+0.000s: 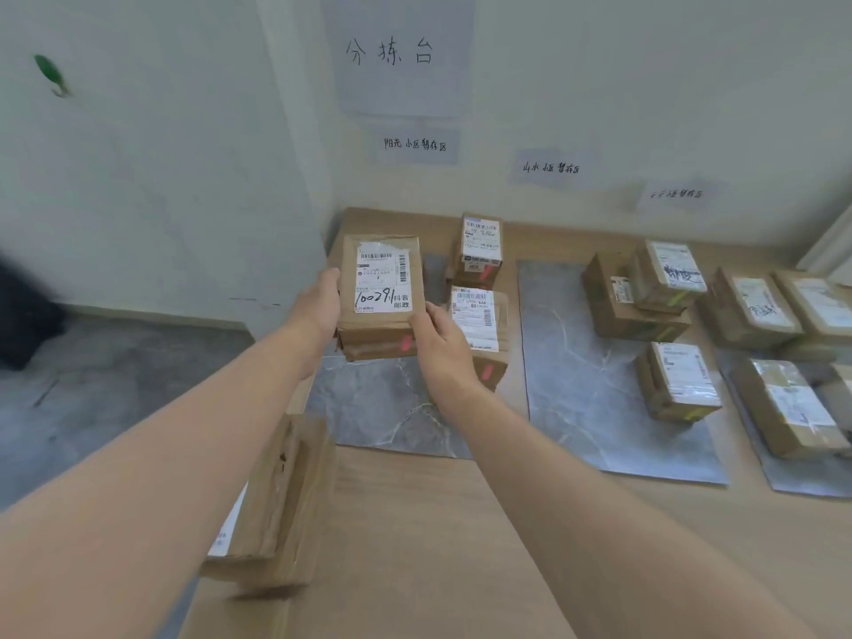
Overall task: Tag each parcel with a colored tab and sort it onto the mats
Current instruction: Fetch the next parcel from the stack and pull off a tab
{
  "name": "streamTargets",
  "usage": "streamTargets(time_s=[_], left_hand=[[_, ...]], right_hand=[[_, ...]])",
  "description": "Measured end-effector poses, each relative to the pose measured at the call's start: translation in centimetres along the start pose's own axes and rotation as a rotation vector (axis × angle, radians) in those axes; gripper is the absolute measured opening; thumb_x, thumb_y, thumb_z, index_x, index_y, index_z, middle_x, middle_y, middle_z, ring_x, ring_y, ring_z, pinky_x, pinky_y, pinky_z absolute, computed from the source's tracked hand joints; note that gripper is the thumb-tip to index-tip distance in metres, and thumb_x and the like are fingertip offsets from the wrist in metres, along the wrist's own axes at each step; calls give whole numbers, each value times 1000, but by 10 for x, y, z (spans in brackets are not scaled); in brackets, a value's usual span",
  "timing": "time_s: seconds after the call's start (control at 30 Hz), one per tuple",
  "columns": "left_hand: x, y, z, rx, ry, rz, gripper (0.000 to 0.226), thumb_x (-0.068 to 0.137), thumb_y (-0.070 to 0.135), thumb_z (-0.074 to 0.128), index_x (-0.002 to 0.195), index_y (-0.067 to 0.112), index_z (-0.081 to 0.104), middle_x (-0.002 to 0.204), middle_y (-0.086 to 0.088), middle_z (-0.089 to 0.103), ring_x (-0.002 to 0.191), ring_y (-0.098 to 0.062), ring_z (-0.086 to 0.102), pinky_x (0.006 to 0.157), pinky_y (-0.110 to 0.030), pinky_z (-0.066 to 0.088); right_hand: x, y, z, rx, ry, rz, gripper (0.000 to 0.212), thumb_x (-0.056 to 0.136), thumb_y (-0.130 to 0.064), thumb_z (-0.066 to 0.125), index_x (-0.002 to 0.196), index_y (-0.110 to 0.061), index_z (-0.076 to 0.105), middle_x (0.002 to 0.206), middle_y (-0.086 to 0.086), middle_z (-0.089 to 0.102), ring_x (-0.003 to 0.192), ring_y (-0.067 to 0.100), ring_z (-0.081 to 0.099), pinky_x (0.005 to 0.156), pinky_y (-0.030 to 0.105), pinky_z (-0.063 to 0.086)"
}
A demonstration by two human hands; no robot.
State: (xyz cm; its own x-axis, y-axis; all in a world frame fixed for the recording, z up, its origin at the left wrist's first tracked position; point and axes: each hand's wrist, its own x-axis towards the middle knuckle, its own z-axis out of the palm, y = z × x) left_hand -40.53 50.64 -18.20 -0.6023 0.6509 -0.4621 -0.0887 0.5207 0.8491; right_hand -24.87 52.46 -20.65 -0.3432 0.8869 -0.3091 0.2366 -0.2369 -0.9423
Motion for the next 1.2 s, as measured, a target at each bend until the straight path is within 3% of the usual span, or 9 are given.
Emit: streamTargets(time_s=[0.13,0.27,0.4,0.5,0.67,0.83,1.03,1.1,1.2], left_hand=[[33,-11,15,58,12,-58,40,98,47,31,87,22,60,85,-1,60,73,-20,48,63,-32,34],[64,-24,31,95,46,-107,40,99,46,30,84,22,58,81,0,60,66,-17,46,59,-31,32],[103,-55,45,113,22,-212,58,83,60,30,100,21,70,105,-3,73,95,-24,64,89,-36,49],[115,-66,55,113,38,-265,71,83,64,28,121,19,67,122,-8,70,116,-33,61,108,-51,42],[123,-68,69,156,31,-301,55,104,47,20,115,16,63,115,-8,69,108,-24,56,106,-36,37],[127,-78,78,223,30,-314,61,104,52,16,145,18,45,154,-9,42,143,-27,34,116,-41,23],[127,-87,83,220,27,-295,53,104,47,18,122,19,58,137,-1,54,132,-23,44,112,-38,28],[123,-85,85,213,23,-280,49,105,46,18,101,19,58,125,-2,57,116,-21,48,105,-34,30],[115,-80,85,215,46,-248,54,104,47,19,121,16,59,137,-7,57,114,-22,48,99,-35,31]], right_hand=[[32,28,7,8,-43,103,14,101,-37,46,108,-31,56,102,-6,65,94,13,59,82,29,46],[59,52,18,38,-65,151,29,100,-32,48,128,-29,50,109,-13,62,94,0,54,76,21,41],[75,82,30,22,-72,166,30,98,-30,49,128,-32,45,122,-8,64,107,10,57,88,27,44],[81,103,40,13,-74,165,33,98,-27,47,130,-33,45,130,-8,61,118,13,55,99,33,41],[88,128,50,52,-38,152,44,98,-22,46,142,-28,45,134,-11,59,117,4,54,101,27,37],[88,136,48,99,-37,141,47,99,-23,46,145,-30,43,135,-16,57,117,-7,52,103,21,36],[80,136,39,38,-83,143,56,106,-23,47,158,-21,26,126,-31,37,85,-32,37,95,2,25],[78,133,36,15,-114,164,69,107,-28,46,164,-17,8,143,-23,32,98,-30,24,94,-1,16],[74,125,32,-20,-134,184,75,108,-36,43,165,-20,-3,169,-9,14,119,-12,23,106,13,14]])
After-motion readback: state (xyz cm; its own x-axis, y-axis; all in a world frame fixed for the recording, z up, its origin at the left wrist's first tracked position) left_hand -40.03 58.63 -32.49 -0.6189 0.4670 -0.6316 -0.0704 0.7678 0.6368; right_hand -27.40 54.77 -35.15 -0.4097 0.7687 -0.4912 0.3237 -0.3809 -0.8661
